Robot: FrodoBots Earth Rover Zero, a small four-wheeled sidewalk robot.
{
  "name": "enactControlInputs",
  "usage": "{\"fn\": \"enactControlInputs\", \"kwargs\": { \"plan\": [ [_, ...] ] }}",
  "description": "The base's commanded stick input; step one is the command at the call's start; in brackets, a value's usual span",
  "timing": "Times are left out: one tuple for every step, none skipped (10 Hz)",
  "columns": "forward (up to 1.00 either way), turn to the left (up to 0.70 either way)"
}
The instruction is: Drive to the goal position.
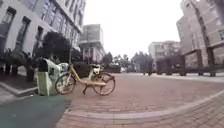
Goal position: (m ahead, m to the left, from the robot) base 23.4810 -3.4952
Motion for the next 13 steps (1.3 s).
{"fn": "enactControlInputs", "kwargs": {
  "plan": [
    [0.45,0.00],
    [0.45,0.00],
    [0.45,0.00],
    [0.45,0.00],
    [0.45,-0.26],
    [0.45,-0.27],
    [0.45,-0.27],
    [0.02,-0.44],
    [0.00,-0.45],
    [0.00,-0.45],
    [0.00,-0.45],
    [0.00,-0.45],
    [0.00,-0.45]
  ]
}}
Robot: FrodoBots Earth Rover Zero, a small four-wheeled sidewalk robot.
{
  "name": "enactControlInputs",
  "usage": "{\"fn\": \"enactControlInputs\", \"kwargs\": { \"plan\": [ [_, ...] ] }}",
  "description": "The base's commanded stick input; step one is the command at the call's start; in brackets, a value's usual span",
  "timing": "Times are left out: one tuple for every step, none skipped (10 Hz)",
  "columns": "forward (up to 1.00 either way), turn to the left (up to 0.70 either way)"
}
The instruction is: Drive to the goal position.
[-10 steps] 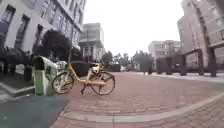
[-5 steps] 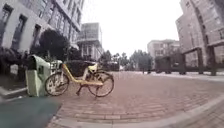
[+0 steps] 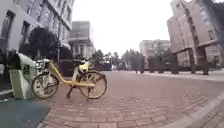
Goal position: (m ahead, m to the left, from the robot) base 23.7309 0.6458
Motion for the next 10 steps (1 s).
{"fn": "enactControlInputs", "kwargs": {
  "plan": [
    [0.00,-0.45],
    [0.02,-0.43],
    [0.37,-0.08],
    [0.45,0.00],
    [0.45,0.00],
    [0.45,0.00],
    [0.45,0.00],
    [0.45,0.00],
    [0.45,0.00],
    [0.45,0.00]
  ]
}}
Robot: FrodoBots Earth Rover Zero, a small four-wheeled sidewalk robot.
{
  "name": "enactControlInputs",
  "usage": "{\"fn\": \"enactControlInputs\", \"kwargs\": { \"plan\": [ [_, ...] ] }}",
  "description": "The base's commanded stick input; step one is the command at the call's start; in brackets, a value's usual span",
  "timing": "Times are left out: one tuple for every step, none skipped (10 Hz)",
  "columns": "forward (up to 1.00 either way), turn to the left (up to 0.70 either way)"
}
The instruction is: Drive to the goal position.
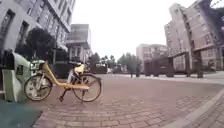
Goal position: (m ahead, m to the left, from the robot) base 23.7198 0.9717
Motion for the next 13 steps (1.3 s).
{"fn": "enactControlInputs", "kwargs": {
  "plan": [
    [0.45,0.00],
    [0.45,0.00],
    [0.45,0.00],
    [0.45,0.00],
    [0.45,0.00],
    [0.45,0.00],
    [0.45,0.00],
    [0.45,0.00],
    [0.34,0.00],
    [0.12,-0.23],
    [0.00,-0.45],
    [0.00,-0.45],
    [0.00,-0.45]
  ]
}}
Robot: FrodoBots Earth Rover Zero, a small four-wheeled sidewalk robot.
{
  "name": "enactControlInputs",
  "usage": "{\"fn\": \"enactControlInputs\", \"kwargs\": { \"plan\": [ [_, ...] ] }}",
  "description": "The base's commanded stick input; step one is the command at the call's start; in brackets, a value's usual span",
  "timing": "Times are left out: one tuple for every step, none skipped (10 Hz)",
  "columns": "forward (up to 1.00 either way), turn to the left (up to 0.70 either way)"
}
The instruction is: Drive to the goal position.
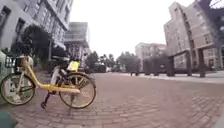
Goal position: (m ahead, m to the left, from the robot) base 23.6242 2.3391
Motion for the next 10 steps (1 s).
{"fn": "enactControlInputs", "kwargs": {
  "plan": [
    [0.00,-0.45],
    [0.00,-0.45],
    [0.00,-0.45],
    [0.00,-0.45],
    [0.07,-0.42],
    [0.35,-0.31],
    [0.45,0.00],
    [0.45,0.00],
    [0.45,0.00],
    [0.45,0.00]
  ]
}}
